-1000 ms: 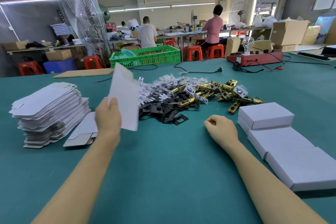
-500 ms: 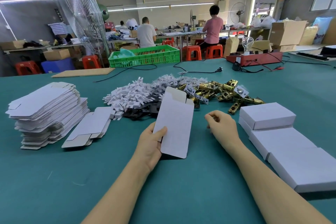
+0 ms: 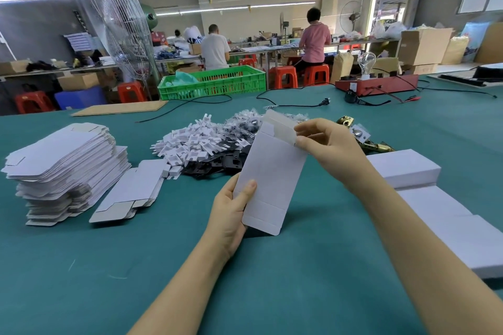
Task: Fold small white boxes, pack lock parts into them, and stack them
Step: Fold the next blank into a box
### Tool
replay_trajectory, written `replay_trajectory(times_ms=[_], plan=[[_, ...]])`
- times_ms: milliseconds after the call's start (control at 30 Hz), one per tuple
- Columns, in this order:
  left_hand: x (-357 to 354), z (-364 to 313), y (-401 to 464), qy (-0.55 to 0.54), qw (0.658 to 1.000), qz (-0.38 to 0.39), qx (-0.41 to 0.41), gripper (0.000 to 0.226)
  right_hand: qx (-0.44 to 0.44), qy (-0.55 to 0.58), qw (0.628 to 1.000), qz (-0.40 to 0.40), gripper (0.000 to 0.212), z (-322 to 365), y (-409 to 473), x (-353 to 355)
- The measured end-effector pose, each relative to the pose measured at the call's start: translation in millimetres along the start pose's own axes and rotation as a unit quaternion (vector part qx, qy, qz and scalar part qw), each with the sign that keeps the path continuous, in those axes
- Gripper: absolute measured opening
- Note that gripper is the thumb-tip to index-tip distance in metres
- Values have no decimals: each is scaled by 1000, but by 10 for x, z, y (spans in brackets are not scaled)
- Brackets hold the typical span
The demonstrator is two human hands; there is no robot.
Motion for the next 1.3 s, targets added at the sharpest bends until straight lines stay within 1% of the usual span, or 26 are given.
replay_trajectory(times_ms=[67,133,333,433,533,667,833,933,1067,1167,1233,1300], plan=[[-7,-3,-4,6,1000,11,-3,40,16,-70,997,11,17,41,-19,-7],[-19,-7,-9,8,1000,21,-7,39,28,-125,991,33,20,89,-29,-12],[-64,-18,-27,26,999,34,-20,24,19,-179,982,64,27,211,-45,19],[-109,-32,-49,97,994,27,-35,13,11,-208,975,77,25,254,-53,37],[-152,-19,-63,186,981,-2,-59,12,4,-234,969,83,22,297,-65,54],[-213,-44,-89,238,967,-16,-93,14,1,-258,962,91,23,361,-79,75],[-194,-118,-82,286,947,-56,-136,13,0,-212,971,107,23,396,-90,91],[-162,-192,-60,285,945,-72,-144,18,-8,-154,981,119,24,392,-80,84],[-107,-264,-14,295,939,-101,-141,26,-44,-61,988,134,26,352,-58,78],[-115,-289,-5,290,942,-98,-137,27,-57,32,990,125,17,340,-53,48],[-133,-297,-11,290,942,-91,-140,26,-58,54,989,127,16,331,-53,34],[-141,-299,-18,288,943,-88,-145,29,-65,52,986,145,17,325,-63,44]])
Point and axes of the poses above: each hand's wrist, its own y-axis towards the middle knuckle, its own x-axis out of the back of the hand, z = x × y, the point moved 1 cm from there along y, towards the middle knuckle, and after that the axes turned 14 degrees about z, right-handed, at the moved point
